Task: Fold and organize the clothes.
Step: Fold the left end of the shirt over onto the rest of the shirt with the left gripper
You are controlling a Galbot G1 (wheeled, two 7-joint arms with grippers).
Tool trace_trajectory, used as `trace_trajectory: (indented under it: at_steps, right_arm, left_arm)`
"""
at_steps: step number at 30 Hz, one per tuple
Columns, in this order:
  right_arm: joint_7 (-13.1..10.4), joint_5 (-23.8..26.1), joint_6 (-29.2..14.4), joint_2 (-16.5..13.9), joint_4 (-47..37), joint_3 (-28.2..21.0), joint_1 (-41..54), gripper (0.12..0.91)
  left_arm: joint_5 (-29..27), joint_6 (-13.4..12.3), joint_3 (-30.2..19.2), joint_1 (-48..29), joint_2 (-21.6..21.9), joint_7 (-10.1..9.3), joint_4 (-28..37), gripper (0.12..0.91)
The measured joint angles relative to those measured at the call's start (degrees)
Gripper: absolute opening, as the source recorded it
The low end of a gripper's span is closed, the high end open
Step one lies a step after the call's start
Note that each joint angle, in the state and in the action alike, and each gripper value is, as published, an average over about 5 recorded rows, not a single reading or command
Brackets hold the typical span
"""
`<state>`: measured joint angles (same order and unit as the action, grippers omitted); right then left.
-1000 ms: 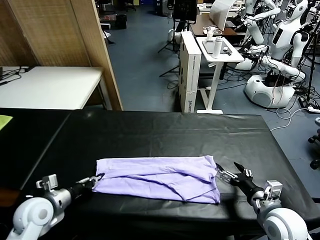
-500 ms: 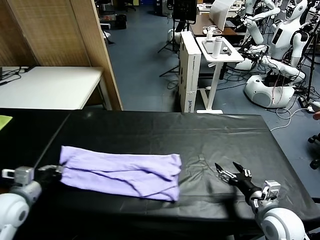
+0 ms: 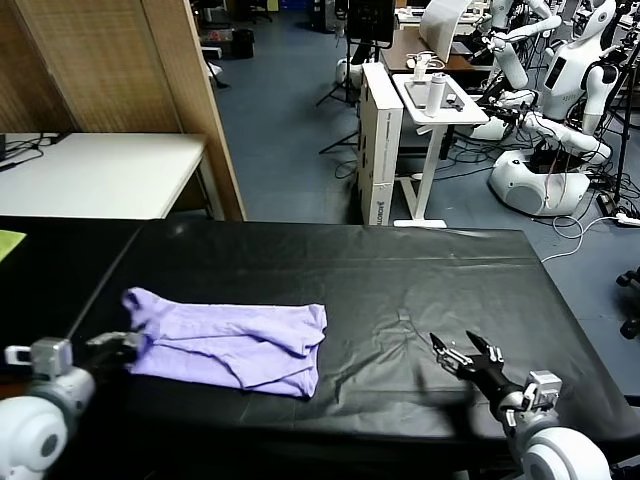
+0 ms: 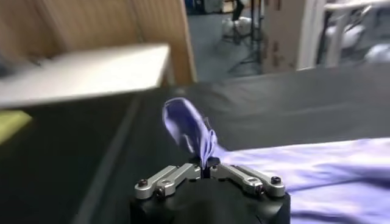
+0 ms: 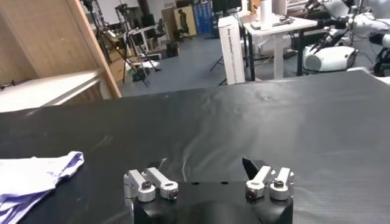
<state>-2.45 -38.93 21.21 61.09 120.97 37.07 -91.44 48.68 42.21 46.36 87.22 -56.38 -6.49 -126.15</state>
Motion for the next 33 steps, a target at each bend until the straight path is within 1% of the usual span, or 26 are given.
trace_trajectory:
  at_steps: [3,6,12,17,23,33]
  right_arm:
    - [0.0,0.6,-0.1,0.7,0.2,0.3,-0.7,0.907]
    - [0.0,1.1,-0.2,1.3,0.4,0.6,-1.3,0.907]
    - [0.1,1.6,-0.4,1.9,0.1,1.2,-1.8,0.907]
    - [0.1,1.7,-0.4,1.9,-0.4,1.2,-1.6,0.907]
    - [0.1,1.6,-0.4,2.0,-1.1,0.7,-0.9,0.907]
    - [0.0,1.7,-0.2,2.3,-1.8,-0.2,0.2,0.907]
  left_arm:
    - [2.4,0.0,-4.2,-1.8,-2.4,-0.76,-0.7,0.181]
    - [3.5,0.0,-8.2,-3.7,-4.6,-1.52,-0.7,0.181]
    - [3.3,0.0,-14.6,-7.2,-7.7,-2.39,0.5,0.181]
    - [3.1,0.0,-19.0,-10.0,-9.7,-3.19,1.9,0.181]
    - [2.3,0.0,-22.3,-11.6,-11.3,-3.47,2.6,0.181]
    - [2.0,0.0,-25.0,-11.0,-12.8,-3.58,2.2,0.181]
